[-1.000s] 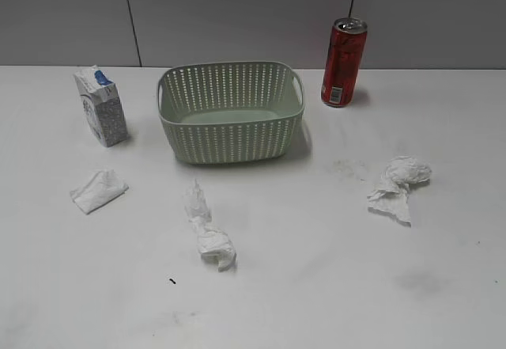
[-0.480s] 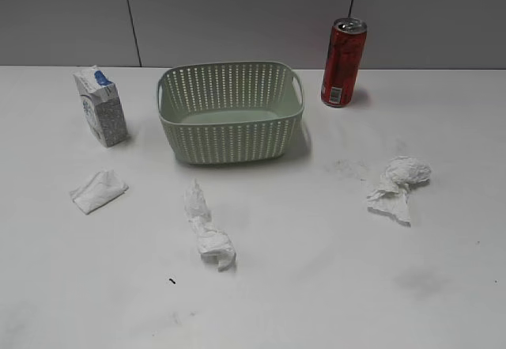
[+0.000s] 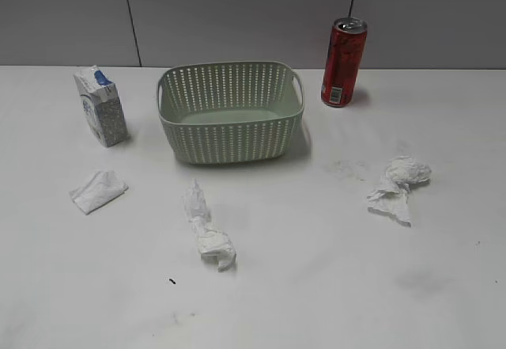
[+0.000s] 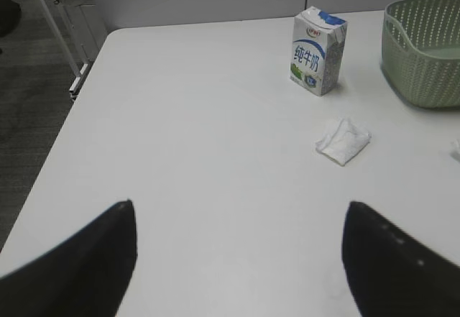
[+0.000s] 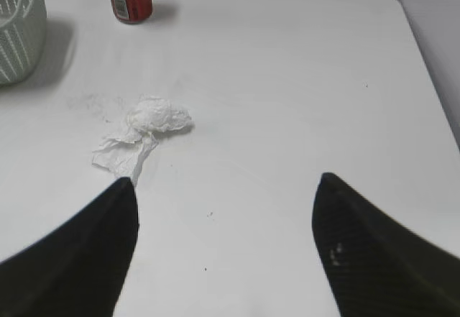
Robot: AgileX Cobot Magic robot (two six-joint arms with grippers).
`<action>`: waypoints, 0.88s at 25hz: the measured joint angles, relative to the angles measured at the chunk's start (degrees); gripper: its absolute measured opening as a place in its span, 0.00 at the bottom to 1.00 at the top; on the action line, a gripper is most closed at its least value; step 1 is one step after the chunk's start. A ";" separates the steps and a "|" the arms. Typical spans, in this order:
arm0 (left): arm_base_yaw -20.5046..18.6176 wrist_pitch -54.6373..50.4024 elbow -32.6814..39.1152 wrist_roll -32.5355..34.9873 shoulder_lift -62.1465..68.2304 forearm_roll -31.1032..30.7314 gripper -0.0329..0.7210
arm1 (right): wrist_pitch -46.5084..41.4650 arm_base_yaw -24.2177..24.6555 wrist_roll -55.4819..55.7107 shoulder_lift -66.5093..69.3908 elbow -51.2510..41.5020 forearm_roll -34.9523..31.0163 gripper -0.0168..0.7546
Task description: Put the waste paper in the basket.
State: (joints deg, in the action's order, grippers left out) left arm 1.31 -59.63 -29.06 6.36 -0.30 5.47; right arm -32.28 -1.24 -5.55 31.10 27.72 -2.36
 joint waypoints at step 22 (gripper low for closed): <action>0.00 0.00 0.00 0.00 0.00 0.16 0.87 | -4.93 -10.96 -8.15 59.46 29.33 -6.97 0.76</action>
State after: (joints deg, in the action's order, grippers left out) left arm 1.31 -59.63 -29.06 6.36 -0.30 5.63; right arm -37.21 -12.20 -13.69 90.57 57.06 -9.34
